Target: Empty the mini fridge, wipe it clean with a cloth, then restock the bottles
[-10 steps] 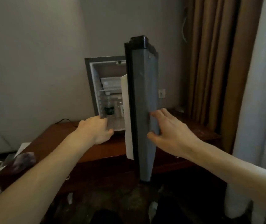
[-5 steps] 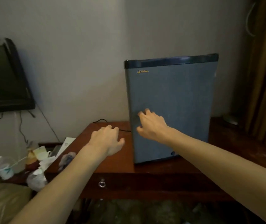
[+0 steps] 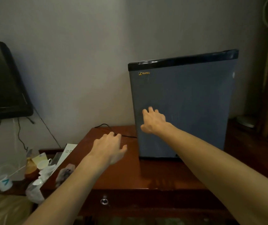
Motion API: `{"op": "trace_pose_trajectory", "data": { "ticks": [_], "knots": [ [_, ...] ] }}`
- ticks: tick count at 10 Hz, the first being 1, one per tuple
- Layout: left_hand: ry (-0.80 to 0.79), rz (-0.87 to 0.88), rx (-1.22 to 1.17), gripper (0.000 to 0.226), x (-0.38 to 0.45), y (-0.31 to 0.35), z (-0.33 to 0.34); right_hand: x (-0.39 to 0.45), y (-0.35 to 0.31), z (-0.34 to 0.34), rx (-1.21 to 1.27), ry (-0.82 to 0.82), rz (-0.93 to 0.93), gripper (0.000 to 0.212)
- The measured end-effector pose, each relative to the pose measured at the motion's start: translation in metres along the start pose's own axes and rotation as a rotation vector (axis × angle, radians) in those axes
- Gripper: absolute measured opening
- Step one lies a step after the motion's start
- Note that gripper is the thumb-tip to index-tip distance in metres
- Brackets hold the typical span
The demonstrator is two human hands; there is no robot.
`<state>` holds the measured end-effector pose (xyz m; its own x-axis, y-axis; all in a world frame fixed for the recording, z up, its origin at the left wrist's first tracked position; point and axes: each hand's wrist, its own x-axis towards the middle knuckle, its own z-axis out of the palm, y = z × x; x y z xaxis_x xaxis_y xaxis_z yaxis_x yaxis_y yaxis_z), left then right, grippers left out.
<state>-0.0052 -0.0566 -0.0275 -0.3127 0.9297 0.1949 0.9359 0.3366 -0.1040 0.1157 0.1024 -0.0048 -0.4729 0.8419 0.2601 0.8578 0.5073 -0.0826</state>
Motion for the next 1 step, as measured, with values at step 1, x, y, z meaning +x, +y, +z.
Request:
{"op": "trace_pose_trajectory", "data": {
  "ticks": [1],
  "knots": [
    [0.012,0.022,-0.012,0.052,0.0031,0.0096,0.0022,-0.0062,0.0024,0.0012,-0.001,-0.005,-0.036,0.066]
  ]
}}
